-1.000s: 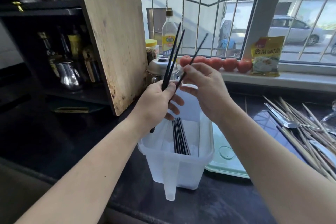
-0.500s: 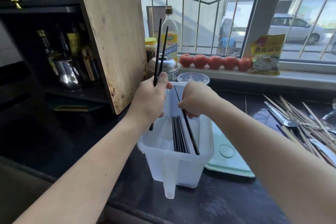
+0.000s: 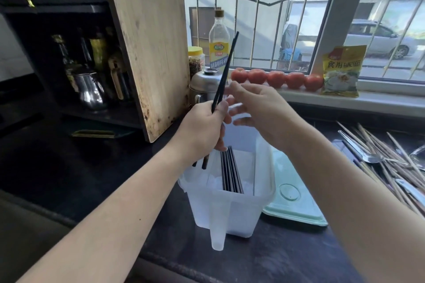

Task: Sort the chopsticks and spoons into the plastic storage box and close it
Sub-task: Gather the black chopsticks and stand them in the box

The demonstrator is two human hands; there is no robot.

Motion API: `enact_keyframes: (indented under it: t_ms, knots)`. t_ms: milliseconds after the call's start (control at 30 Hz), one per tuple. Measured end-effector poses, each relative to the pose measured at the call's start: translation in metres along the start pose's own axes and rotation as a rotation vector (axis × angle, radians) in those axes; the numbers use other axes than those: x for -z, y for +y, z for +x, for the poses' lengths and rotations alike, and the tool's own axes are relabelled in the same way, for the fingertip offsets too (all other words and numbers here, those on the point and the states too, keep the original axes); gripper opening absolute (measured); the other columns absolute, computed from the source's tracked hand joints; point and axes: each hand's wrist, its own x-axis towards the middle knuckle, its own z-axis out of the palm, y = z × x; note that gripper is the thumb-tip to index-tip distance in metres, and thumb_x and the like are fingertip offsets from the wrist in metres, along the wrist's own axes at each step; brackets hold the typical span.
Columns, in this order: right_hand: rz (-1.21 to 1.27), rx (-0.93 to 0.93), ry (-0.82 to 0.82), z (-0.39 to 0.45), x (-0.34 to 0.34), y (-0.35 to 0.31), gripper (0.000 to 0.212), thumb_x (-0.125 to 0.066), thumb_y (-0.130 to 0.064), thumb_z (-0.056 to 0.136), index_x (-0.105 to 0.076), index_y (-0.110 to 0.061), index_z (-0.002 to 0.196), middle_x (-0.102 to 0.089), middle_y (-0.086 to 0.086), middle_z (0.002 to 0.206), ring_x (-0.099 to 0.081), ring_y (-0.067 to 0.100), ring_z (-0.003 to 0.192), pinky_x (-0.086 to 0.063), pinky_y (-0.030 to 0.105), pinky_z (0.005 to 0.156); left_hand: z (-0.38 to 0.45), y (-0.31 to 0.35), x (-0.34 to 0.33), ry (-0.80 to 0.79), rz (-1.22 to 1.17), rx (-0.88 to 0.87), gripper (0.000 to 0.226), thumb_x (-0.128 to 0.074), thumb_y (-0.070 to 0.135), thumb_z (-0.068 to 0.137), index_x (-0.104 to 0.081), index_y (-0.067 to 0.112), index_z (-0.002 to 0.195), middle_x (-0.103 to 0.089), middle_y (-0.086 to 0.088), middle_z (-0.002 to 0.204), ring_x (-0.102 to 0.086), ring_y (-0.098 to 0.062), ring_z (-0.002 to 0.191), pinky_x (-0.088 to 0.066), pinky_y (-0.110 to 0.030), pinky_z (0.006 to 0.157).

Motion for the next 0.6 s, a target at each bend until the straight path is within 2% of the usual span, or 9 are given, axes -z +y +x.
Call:
enact_keyframes:
  t_ms: [67, 133, 200, 267, 333, 367, 433, 533, 600]
  knots:
    - [-0.022, 0.075, -0.034, -0.003, 0.000, -0.003, 0.019, -0.064, -0.023, 0.099, -0.075, -0.009, 0.107, -0.070, 0.009, 0.091, -0.061, 0.017, 0.078, -0.053, 0.030, 0.071, -0.001, -0.001, 0.001, -0.032, 0.024, -0.018, 0.045, -0.043, 0.043, 0.108, -0.063, 0.009, 0.087, -0.056, -0.003, 0.058, -0.058, -0.020, 0.053, -0.062, -0.058, 0.070]
    - [-0.097, 0.119, 0.038, -0.004, 0.000, -0.005, 0.009, -0.067, -0.018, 0.097, -0.076, -0.015, 0.097, -0.070, 0.006, 0.086, -0.060, 0.015, 0.077, -0.050, 0.031, 0.070, -0.003, -0.001, 0.001, -0.054, 0.048, -0.017, 0.045, -0.042, 0.046, 0.108, -0.065, 0.011, 0.091, -0.063, -0.006, 0.064, -0.063, -0.023, 0.060, -0.062, -0.057, 0.073]
    - [-0.002, 0.136, 0.160, -0.003, 0.003, -0.011, 0.010, -0.063, -0.019, 0.099, -0.070, -0.014, 0.095, -0.072, 0.007, 0.086, -0.064, 0.015, 0.075, -0.052, 0.030, 0.068, -0.005, 0.000, 0.000, -0.047, 0.042, -0.012, 0.042, -0.042, 0.045, 0.108, -0.066, 0.012, 0.096, -0.069, -0.007, 0.073, -0.069, -0.023, 0.067, -0.063, -0.055, 0.074]
    - [0.030, 0.163, 0.358, -0.003, 0.011, -0.020, 0.012, -0.056, -0.021, 0.103, -0.062, -0.013, 0.098, -0.073, 0.008, 0.086, -0.069, 0.013, 0.067, -0.056, 0.027, 0.061, -0.004, 0.000, -0.001, -0.009, 0.023, -0.002, 0.042, -0.041, 0.044, 0.108, -0.065, 0.010, 0.101, -0.070, -0.009, 0.078, -0.070, -0.022, 0.071, -0.064, -0.053, 0.072]
    - [-0.250, 0.217, 0.507, 0.000, 0.020, -0.022, 0.012, -0.056, -0.023, 0.103, -0.060, -0.013, 0.097, -0.072, 0.009, 0.083, -0.071, 0.014, 0.061, -0.059, 0.029, 0.056, -0.002, 0.001, 0.000, 0.046, -0.034, 0.038, 0.043, -0.040, 0.042, 0.109, -0.064, 0.007, 0.102, -0.064, -0.010, 0.073, -0.065, -0.022, 0.064, -0.064, -0.052, 0.067]
    - [-0.445, 0.217, 0.499, 0.002, 0.022, -0.019, 0.014, -0.058, -0.024, 0.102, -0.062, -0.012, 0.096, -0.072, 0.009, 0.081, -0.072, 0.017, 0.061, -0.061, 0.035, 0.058, 0.000, 0.001, 0.001, 0.077, -0.057, 0.057, 0.043, -0.040, 0.041, 0.109, -0.064, 0.006, 0.102, -0.058, -0.009, 0.069, -0.060, -0.019, 0.059, -0.064, -0.049, 0.063]
    - [-0.795, 0.119, 0.326, 0.005, 0.017, -0.008, 0.023, -0.060, -0.025, 0.100, -0.068, -0.008, 0.085, -0.072, 0.009, 0.072, -0.072, 0.022, 0.062, -0.063, 0.041, 0.068, 0.003, -0.001, 0.003, 0.125, -0.030, 0.061, 0.043, -0.039, 0.042, 0.109, -0.065, 0.008, 0.099, -0.044, -0.003, 0.063, -0.048, -0.011, 0.049, -0.062, -0.041, 0.055]
    - [-1.163, -0.105, 0.010, 0.008, -0.001, 0.013, 0.027, -0.063, -0.021, 0.094, -0.072, -0.006, 0.073, -0.074, 0.007, 0.064, -0.073, 0.020, 0.064, -0.062, 0.036, 0.071, 0.004, -0.003, 0.003, 0.146, 0.027, 0.035, 0.043, -0.040, 0.045, 0.108, -0.062, 0.012, 0.093, -0.039, 0.001, 0.058, -0.043, -0.010, 0.036, -0.055, -0.039, 0.054]
    - [-1.252, -0.152, -0.062, 0.012, -0.009, 0.021, 0.029, -0.061, -0.019, 0.094, -0.071, -0.006, 0.069, -0.074, 0.007, 0.064, -0.073, 0.019, 0.063, -0.063, 0.034, 0.070, 0.003, -0.001, 0.003, 0.142, 0.026, 0.035, 0.042, -0.042, 0.047, 0.107, -0.059, 0.011, 0.092, -0.039, 0.002, 0.055, -0.043, -0.011, 0.035, -0.050, -0.038, 0.053]
